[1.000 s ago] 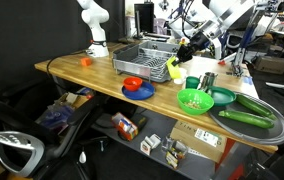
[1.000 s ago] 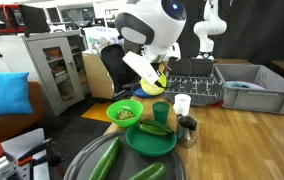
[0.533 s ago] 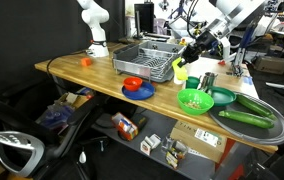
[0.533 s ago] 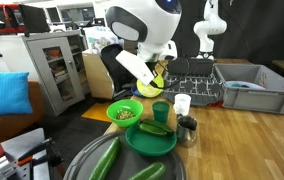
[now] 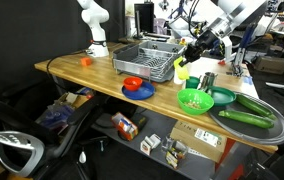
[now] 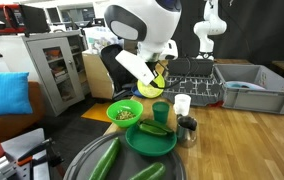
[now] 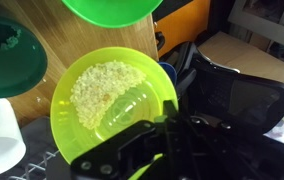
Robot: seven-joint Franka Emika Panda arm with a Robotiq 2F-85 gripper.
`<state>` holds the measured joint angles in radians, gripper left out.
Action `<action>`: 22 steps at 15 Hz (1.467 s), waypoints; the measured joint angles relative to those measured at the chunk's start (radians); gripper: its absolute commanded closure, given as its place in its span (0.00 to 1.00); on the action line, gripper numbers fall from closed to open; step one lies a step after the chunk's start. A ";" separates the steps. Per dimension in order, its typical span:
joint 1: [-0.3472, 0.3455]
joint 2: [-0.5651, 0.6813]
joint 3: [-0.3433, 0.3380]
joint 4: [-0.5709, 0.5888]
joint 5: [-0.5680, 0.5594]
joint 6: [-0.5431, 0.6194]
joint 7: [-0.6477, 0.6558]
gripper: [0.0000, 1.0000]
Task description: Pour the contents of the yellow bowl into the green bowl
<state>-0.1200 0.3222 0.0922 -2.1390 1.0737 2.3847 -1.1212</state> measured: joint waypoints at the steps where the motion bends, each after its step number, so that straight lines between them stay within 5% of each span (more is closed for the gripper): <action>1: 0.000 0.000 0.000 0.000 0.000 0.000 0.000 0.99; 12: 0.004 0.010 -0.044 0.013 0.014 -0.003 0.007 0.99; 22: -0.018 0.014 -0.078 0.018 0.262 -0.128 -0.159 0.99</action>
<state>-0.1380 0.3361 0.0146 -2.1211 1.3353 2.2569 -1.2798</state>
